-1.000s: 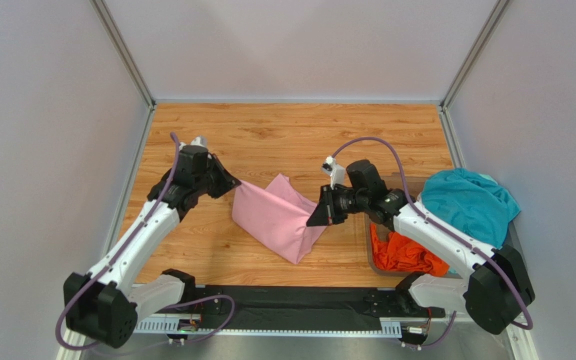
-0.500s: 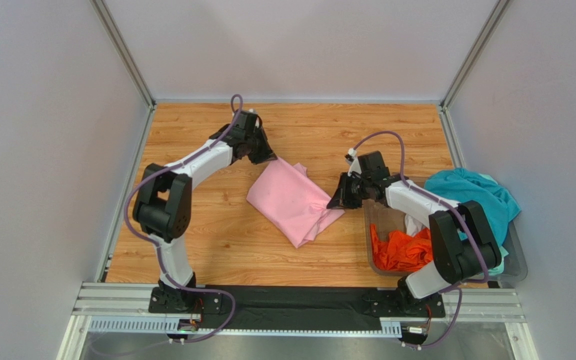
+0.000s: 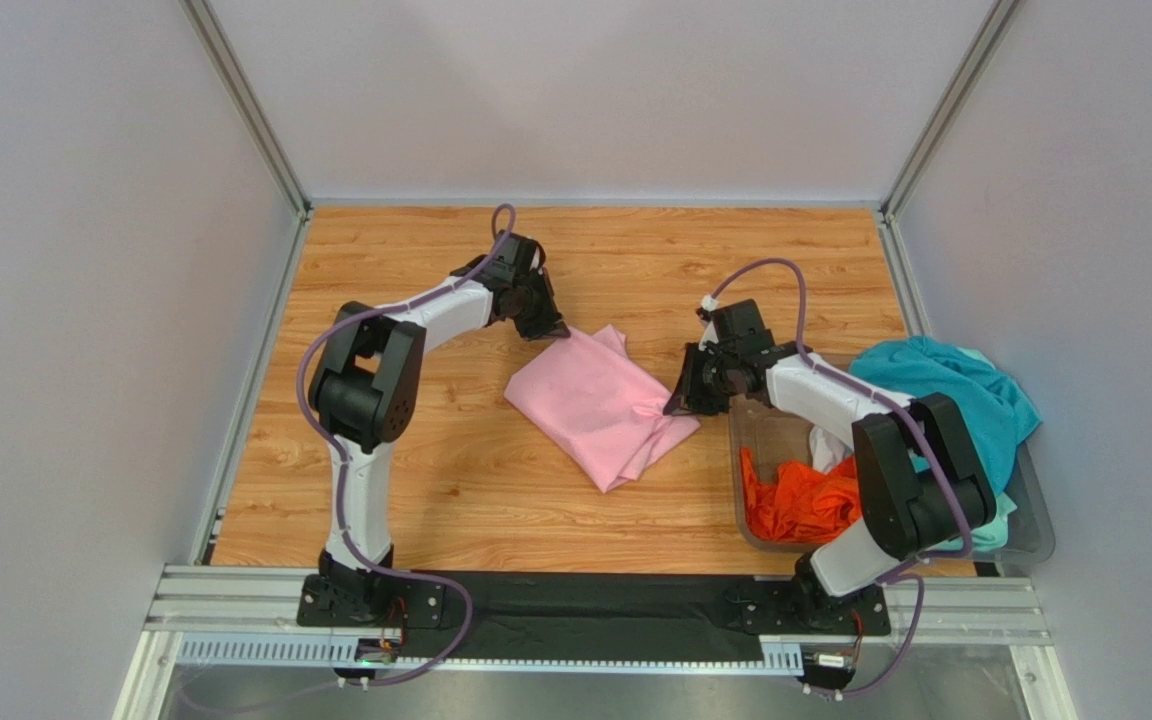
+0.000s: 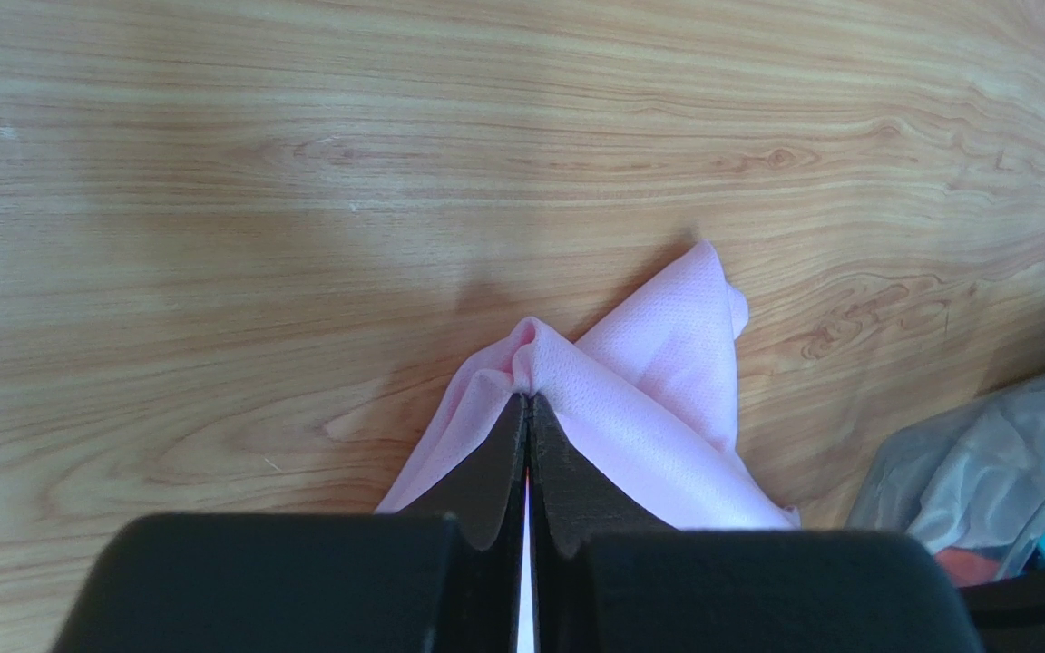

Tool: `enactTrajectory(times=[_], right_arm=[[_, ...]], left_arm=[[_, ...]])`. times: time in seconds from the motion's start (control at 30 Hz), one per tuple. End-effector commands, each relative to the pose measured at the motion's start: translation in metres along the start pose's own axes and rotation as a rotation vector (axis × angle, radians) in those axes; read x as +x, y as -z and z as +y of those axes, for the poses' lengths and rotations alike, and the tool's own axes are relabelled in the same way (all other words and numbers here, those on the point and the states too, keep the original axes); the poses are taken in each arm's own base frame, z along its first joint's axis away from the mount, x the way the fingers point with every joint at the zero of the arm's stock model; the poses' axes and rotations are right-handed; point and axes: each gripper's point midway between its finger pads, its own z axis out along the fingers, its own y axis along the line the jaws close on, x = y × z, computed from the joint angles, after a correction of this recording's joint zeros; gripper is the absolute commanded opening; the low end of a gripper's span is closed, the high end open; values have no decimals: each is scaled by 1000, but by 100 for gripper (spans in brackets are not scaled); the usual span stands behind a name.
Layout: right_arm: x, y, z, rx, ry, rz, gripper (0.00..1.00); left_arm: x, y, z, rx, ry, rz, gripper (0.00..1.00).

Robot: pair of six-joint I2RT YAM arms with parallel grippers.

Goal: Fold and stack the t-shirts
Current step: Fold the tshirt

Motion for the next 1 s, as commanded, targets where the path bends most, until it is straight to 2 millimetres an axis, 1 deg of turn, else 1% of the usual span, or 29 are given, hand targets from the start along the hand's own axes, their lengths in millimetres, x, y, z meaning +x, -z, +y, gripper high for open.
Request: enactTrajectory(times=[0.0,0.03,0.07,0.1,0.13,0.17,0.2,0.23,0.27,0.3,0.33,0.37,0.4,0.43,0.47,0.5,0.53,0.57,0.6,0.67,0.7,0.73,0.77,0.8,0.87,0.9,0.93,0.97], right_arm=[[-16,1,-15,105,4,-38,18],[-15,2,-12,94,13,-33,23],[-22,6,-5,73,29,-49,25],[-23,8,3,44,51,-51,27],[-24,11,10,23,64,-54,29],[-31,17,19,1,77,-77,32],[-32,19,23,-9,87,-83,42],[-32,22,28,-13,102,-82,47],[-34,27,34,-19,114,-92,52],[-37,32,39,-22,122,-96,57],[-37,35,45,-32,138,-98,59],[-41,40,53,-44,153,-111,66],[-37,42,56,-33,163,-102,68],[-36,46,61,-32,174,-112,71],[-39,49,61,-7,179,-130,76],[-34,51,67,4,196,-128,80],[-34,56,70,12,194,-141,85],[-31,56,75,25,209,-150,96],[-29,56,78,23,213,-148,100],[-23,50,82,15,182,-132,100],[-22,44,91,-29,187,-127,100],[-16,31,88,-29,175,-99,100],[-14,24,88,-31,141,-85,100],[-11,12,87,-28,142,-56,100],[-8,0,87,-20,146,-41,100],[-5,-5,90,-39,165,-23,100],[1,-16,87,-28,166,9,100],[2,-20,87,-27,168,22,100]], left_arm=[[-10,9,-19,65,-61,-23,1],[-11,12,-22,75,-68,-24,10],[-14,21,-28,92,-83,-37,16],[-15,26,-32,102,-91,-46,21],[-20,38,-41,124,-111,-68,27],[-20,44,-45,139,-121,-78,28],[-22,50,-49,152,-129,-87,30],[-22,56,-52,162,-137,-91,37],[-23,67,-56,170,-146,-103,43],[-23,73,-58,175,-153,-111,49],[-26,85,-63,183,-164,-131,73],[-23,89,-60,173,-162,-127,93],[-23,93,-60,168,-165,-135,99],[-22,103,-59,164,-165,-144,100],[-21,108,-59,157,-168,-152,100],[-21,112,-58,151,-168,-162,100],[-18,119,-57,154,-170,-171,100],[-14,120,-56,158,-167,-166,100],[-12,124,-58,174,-160,-164,100],[-2,118,-55,199,-148,-141,100],[6,115,-57,232,-142,-109,100],[13,107,-53,245,-120,-88,100],[19,102,-51,254,-109,-67,100],[30,92,-47,272,-86,-30,100],[42,82,-43,292,-60,11,100],[52,79,-44,312,-55,42,100],[62,70,-36,305,-37,63,100],[67,66,-34,303,-34,76,100]])
